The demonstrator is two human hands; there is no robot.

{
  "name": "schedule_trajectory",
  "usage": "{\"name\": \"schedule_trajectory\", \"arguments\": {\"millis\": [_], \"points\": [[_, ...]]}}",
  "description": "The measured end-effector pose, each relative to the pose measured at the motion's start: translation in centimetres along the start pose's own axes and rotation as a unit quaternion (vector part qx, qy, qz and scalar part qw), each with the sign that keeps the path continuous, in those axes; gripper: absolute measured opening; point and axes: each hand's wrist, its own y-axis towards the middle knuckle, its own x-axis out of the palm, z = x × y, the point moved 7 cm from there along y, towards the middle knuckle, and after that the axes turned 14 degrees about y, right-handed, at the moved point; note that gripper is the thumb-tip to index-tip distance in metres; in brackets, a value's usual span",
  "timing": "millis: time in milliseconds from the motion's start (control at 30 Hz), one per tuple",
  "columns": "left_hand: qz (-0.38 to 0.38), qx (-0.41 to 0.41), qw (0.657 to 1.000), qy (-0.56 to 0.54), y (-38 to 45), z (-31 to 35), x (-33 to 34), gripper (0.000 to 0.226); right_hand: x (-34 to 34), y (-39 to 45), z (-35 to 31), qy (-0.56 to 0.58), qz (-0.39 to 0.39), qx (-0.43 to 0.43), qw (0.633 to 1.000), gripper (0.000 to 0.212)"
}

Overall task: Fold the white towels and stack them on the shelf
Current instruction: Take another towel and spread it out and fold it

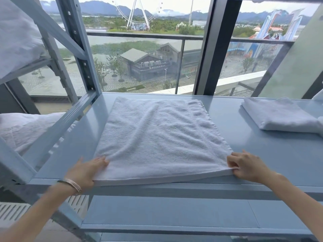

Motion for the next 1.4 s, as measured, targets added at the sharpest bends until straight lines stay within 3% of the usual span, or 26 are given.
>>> {"name": "schedule_trajectory", "arguments": {"millis": [33, 67, 100, 200, 267, 367, 433, 533, 733, 900, 967, 1067, 1133, 1200, 1267, 1333, 1400], "points": [[-0.138, 0.035, 0.987, -0.076, -0.5, -0.5, 0.5, 0.08, -0.4, 0.2, -0.4, -0.019, -0.048, 0.016, 0.999, 0.007], [-0.196, 0.062, 0.969, -0.138, -0.7, -0.7, 0.0, 0.082, -0.9, 0.7, -1.0, -0.024, -0.072, 0.029, 0.997, 0.007], [-0.186, 0.07, 0.967, -0.159, 0.0, -0.8, -0.9, 0.081, -1.6, 1.2, -1.9, -0.014, -0.063, 0.029, 0.997, 0.012], [0.007, 0.005, 0.997, -0.071, 5.1, 0.3, -4.6, 0.062, -2.1, 4.3, -4.5, 0.066, 0.031, -0.027, 0.997, 0.029], [0.06, 0.01, 0.997, -0.056, 8.4, 3.8, -5.8, 0.06, -0.4, 6.8, -5.5, 0.09, 0.002, -0.028, 0.996, 0.05], [0.02, 0.003, 0.997, -0.076, 11.4, 6.0, -4.5, 0.062, 2.6, 8.0, -3.9, 0.066, -0.085, 0.043, 0.993, 0.07], [0.006, -0.026, 0.998, -0.053, 12.4, 4.6, -3.1, 0.064, 3.9, 6.6, -2.2, 0.072, -0.084, 0.065, 0.992, 0.078], [-0.019, -0.089, 0.995, -0.04, 12.9, 0.8, -1.8, 0.067, 4.5, 2.9, -1.3, 0.062, -0.086, 0.096, 0.99, 0.107], [-0.072, -0.109, 0.991, -0.02, 12.8, 2.3, -2.3, 0.068, 2.8, 2.8, -3.7, -0.013, -0.105, 0.164, 0.981, 0.054], [-0.099, -0.125, 0.987, -0.031, 10.2, 6.8, -3.2, 0.064, 3.5, 6.2, -12.7, 0.188, -0.102, 0.081, 0.974, 0.061], [-0.129, -0.127, 0.983, -0.014, 8.5, 8.8, -3.5, 0.069, 5.2, 6.7, -13.2, 0.154, -0.123, 0.073, 0.978, 0.061], [-0.172, -0.034, 0.983, 0.055, 6.3, 12.2, -5.3, 0.073, 5.0, 7.2, -9.3, 0.119, -0.117, 0.038, 0.985, 0.062], [-0.108, 0.053, 0.99, 0.067, 7.1, 13.3, -8.5, 0.059, 4.0, 8.0, -5.4, 0.111, -0.135, 0.02, 0.984, 0.068], [0.014, 0.085, 0.996, -0.008, 9.9, 12.9, -11.5, 0.041, 2.6, 8.7, -1.5, 0.09, -0.153, 0.083, 0.981, 0.053], [0.109, 0.1, 0.989, 0.009, 12.6, 11.6, -12.5, 0.042, 1.2, 9.3, -0.2, 0.031, -0.13, 0.159, 0.978, 0.047], [0.087, 0.082, 0.992, 0.037, 14.7, 10.0, -10.3, 0.052, 1.1, 9.2, -2.4, 0.059, -0.11, 0.191, 0.974, 0.053], [0.037, 0.042, 0.998, -0.011, 15.7, 8.8, -7.3, 0.06, 2.5, 8.1, -6.5, 0.164, -0.132, 0.155, 0.965, 0.064]]}}
